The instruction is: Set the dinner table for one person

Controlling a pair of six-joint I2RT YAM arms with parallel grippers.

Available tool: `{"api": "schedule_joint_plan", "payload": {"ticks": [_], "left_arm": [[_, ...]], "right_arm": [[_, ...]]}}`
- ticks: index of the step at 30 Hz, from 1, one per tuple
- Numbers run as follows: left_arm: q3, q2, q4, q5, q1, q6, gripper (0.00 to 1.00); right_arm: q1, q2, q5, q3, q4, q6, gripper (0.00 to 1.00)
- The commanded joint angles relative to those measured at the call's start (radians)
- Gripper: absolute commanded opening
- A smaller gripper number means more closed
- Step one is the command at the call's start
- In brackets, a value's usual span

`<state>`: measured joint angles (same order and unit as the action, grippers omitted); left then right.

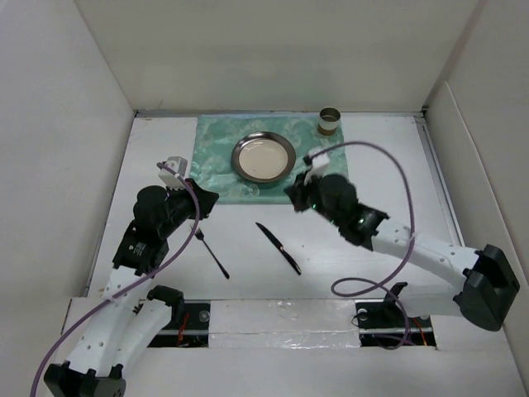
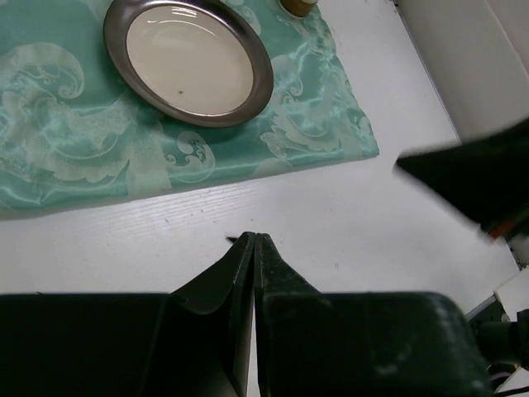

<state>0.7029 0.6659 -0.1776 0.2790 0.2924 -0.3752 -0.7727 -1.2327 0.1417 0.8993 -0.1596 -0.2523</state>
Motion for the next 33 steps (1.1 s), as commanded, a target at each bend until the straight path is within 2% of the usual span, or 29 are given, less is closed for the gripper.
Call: {"api": "schedule_joint_plan", "payload": {"ticks": [1, 2, 4, 5, 6, 8, 10, 11, 12, 14, 15, 16, 23, 28, 31, 33], "left_arm": [[0.043, -0.014, 0.021, -0.023, -0.006, -0.004, 0.0], [0.041, -0.023, 0.02, -0.03, -0.006, -0.013, 0.0], [0.041, -0.029, 0.017, -0.064, -0.006, -0.019, 0.0], [0.044, -0.034, 0.015, -0.075, -0.006, -0.022, 0.0], [0.047, -0.035, 0.007, -0.093, -0.006, -0.024, 0.0], [0.043, -0.052, 0.004, -0.095, -0.006, -0.019, 0.0], [0.03, -0.066, 0.018, -0.096, -0.006, -0.018, 0.0], [0.03, -0.072, 0.023, -0.098, -0.006, -0.018, 0.0], [0.03, -0.071, 0.021, -0.106, -0.006, -0.018, 0.0], [0.033, -0.065, 0.017, -0.106, -0.006, -0.018, 0.0], [0.032, -0.063, 0.017, -0.095, -0.006, -0.014, 0.0], [0.029, -0.065, 0.02, -0.09, -0.006, -0.014, 0.0], [0.029, -0.057, 0.029, -0.083, -0.006, -0.011, 0.01], [0.03, -0.051, 0.024, -0.072, -0.006, -0.011, 0.01], [0.03, -0.046, 0.032, -0.075, -0.006, -0.011, 0.01], [0.032, -0.042, 0.026, -0.07, -0.006, -0.011, 0.01]], "right_arm": [[-0.191, 0.044, 0.278, -0.126, 0.093, -0.091, 0.0], [-0.317, 0.096, 0.348, -0.14, 0.154, -0.097, 0.0], [-0.399, 0.134, 0.483, -0.18, 0.225, -0.16, 0.0], [-0.437, 0.15, 0.49, -0.187, 0.279, -0.204, 0.0], [-0.438, 0.176, 0.486, -0.207, 0.269, -0.226, 0.0], [-0.438, 0.183, 0.366, -0.272, 0.189, -0.208, 0.0], [-0.447, 0.13, 0.331, -0.263, 0.213, -0.214, 0.0], [-0.447, 0.104, 0.337, -0.232, 0.265, -0.214, 0.09], [-0.447, 0.048, 0.343, -0.224, 0.273, -0.219, 0.42], [-0.447, -0.002, 0.337, -0.205, 0.264, -0.194, 0.49], [-0.447, -0.023, 0.326, -0.203, 0.247, -0.162, 0.58], [-0.447, -0.066, 0.3, -0.2, 0.239, -0.151, 0.62], [-0.402, -0.186, 0.254, -0.18, 0.219, -0.12, 0.63], [-0.36, -0.226, 0.174, -0.192, 0.169, -0.085, 0.56], [-0.35, -0.267, 0.171, -0.18, 0.17, -0.084, 0.48], [-0.33, -0.292, 0.125, -0.18, 0.117, -0.065, 0.48]]}}
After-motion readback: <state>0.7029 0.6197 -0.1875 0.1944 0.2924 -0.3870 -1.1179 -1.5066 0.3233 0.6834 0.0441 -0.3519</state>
